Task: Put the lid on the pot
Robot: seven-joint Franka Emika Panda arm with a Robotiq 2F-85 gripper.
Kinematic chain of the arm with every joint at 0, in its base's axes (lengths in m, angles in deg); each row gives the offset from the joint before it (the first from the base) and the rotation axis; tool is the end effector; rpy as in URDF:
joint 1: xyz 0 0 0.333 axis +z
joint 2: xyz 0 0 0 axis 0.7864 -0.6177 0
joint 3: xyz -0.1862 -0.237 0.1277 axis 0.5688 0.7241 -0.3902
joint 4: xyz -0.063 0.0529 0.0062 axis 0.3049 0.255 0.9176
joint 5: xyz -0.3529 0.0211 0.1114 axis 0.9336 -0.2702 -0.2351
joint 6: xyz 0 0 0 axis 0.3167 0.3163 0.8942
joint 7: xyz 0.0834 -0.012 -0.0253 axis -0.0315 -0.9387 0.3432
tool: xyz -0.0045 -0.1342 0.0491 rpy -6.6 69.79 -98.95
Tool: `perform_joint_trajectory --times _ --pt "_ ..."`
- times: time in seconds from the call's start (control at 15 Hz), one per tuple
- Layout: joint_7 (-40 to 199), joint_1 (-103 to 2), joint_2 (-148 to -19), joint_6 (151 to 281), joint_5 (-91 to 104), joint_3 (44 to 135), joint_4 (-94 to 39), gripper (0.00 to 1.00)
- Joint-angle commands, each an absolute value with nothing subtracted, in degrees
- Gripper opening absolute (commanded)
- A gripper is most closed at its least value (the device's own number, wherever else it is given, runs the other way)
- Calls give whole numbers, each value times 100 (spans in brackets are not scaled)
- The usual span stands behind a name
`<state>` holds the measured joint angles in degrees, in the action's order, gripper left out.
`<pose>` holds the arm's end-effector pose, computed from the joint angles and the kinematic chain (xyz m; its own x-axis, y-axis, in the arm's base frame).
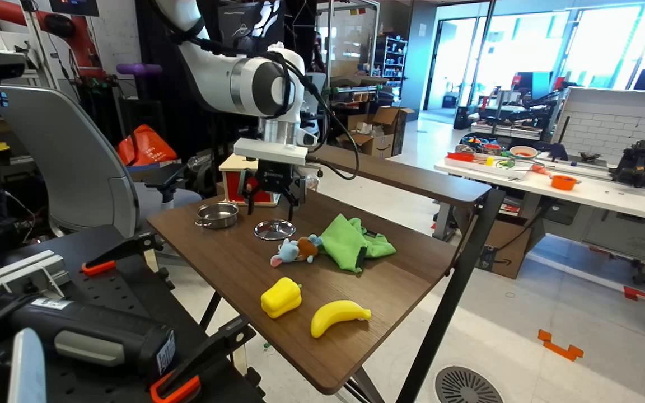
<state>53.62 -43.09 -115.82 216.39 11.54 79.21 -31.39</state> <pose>0.6190 0.1552 0.0844 0.7524 0.6393 -0.1588 0.6385 -0.7670 -0.0626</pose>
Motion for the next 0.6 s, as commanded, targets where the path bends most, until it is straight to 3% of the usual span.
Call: perform_joint_trajectory --times 0.0,0.13,0.2,0.33,0.53 --pt "5502 -4223 -11981 21272 1347 7917 -2551 100" --pt "5496 -4193 -12122 21181 1349 7912 -2373 100" --pt "5496 -4178 -12184 21122 1351 7910 -2291 75" --pt "5494 -4156 -12299 21045 1359 7918 -2132 68" --pt "5491 -4155 -12419 20970 1350 7918 -1947 42"
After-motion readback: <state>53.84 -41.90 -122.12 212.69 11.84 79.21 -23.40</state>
